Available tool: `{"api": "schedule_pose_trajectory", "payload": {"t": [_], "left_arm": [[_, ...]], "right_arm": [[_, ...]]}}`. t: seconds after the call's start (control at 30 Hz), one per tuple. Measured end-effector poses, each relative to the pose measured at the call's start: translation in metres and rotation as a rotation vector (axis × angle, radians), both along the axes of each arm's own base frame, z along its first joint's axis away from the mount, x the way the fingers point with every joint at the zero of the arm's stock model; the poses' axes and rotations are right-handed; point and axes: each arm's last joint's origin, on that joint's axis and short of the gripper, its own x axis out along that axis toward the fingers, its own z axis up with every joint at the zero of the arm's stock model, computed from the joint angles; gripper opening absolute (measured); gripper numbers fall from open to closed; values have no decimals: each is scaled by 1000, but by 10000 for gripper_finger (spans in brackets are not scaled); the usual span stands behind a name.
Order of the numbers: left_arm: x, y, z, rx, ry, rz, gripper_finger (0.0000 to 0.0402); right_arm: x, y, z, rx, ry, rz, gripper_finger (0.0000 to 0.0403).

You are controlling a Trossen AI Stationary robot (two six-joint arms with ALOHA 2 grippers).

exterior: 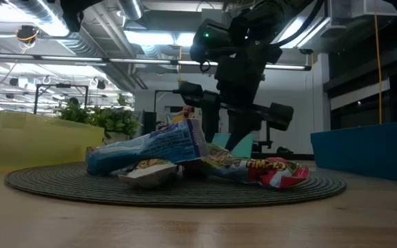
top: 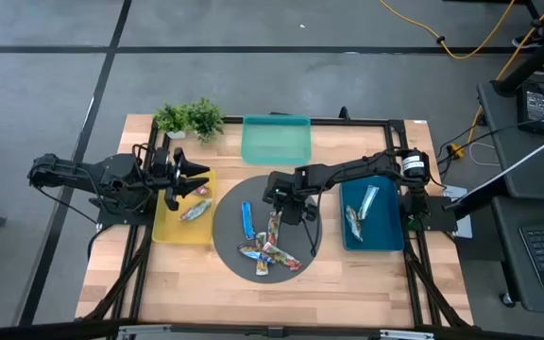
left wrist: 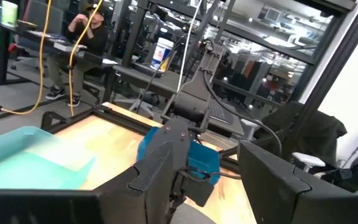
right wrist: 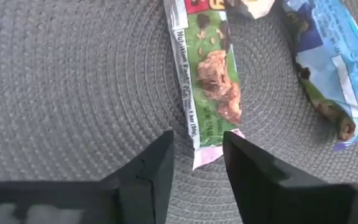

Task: Pick and place Granola Bars by type
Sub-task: Put the blue granola bar into the green bin

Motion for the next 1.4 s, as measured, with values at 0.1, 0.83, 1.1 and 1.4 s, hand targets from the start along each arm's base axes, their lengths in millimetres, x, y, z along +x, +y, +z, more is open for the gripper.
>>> {"api": "schedule_pose_trajectory", "payload": {"t": [0.1,0.83,1.1,1.4], "left_arm": [[0,0,0,6,1,7,171],[7,-1,-12,-33,110,9,171],[34,-6,-36,32,327,-48,171],[61,-12,-67,231,557,-191,171]], "right_arm": [[2,0,-1,1,-11,-1,125],[33,-26,46,84,-114,-490,112],[14,-31,76,163,-132,-716,86],[-41,-26,104,301,-156,-910,8]]}}
